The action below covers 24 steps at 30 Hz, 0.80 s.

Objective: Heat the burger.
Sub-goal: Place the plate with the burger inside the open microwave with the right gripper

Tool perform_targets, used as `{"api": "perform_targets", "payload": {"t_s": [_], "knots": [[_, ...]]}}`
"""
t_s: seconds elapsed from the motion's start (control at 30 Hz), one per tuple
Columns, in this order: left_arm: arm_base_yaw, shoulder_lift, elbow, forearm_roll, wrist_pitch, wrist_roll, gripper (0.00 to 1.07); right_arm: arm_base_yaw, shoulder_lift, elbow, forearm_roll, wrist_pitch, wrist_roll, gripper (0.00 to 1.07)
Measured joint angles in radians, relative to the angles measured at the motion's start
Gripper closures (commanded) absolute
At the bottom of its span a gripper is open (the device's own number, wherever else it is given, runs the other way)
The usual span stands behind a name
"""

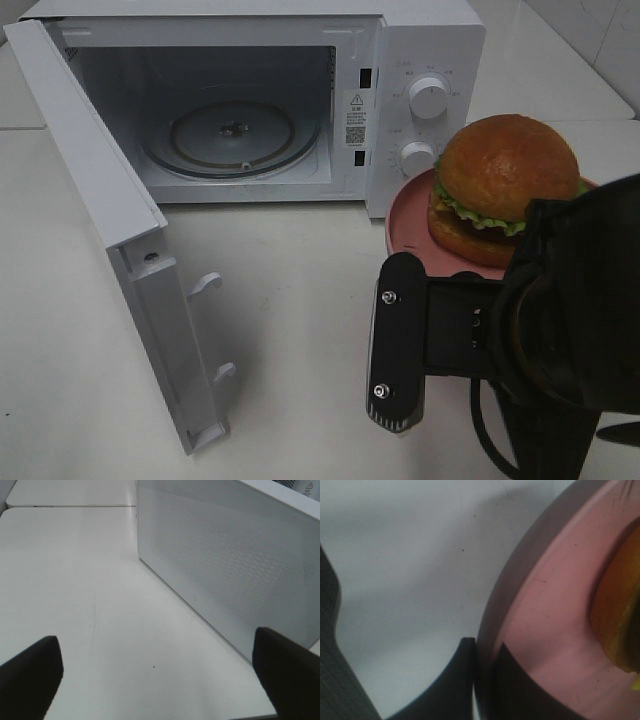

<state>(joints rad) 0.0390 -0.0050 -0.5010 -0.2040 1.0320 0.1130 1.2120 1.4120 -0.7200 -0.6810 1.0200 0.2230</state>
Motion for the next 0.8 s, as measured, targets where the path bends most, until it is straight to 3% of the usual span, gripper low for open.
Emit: {"api": "perform_targets", "payload": {"t_s": [0.8], "knots": [[0.0, 0.0, 0.0, 0.0, 0.0, 0.0, 0.09, -0.003, 0.001, 0.0, -0.06, -0.201, -0.279, 1.07]]}}
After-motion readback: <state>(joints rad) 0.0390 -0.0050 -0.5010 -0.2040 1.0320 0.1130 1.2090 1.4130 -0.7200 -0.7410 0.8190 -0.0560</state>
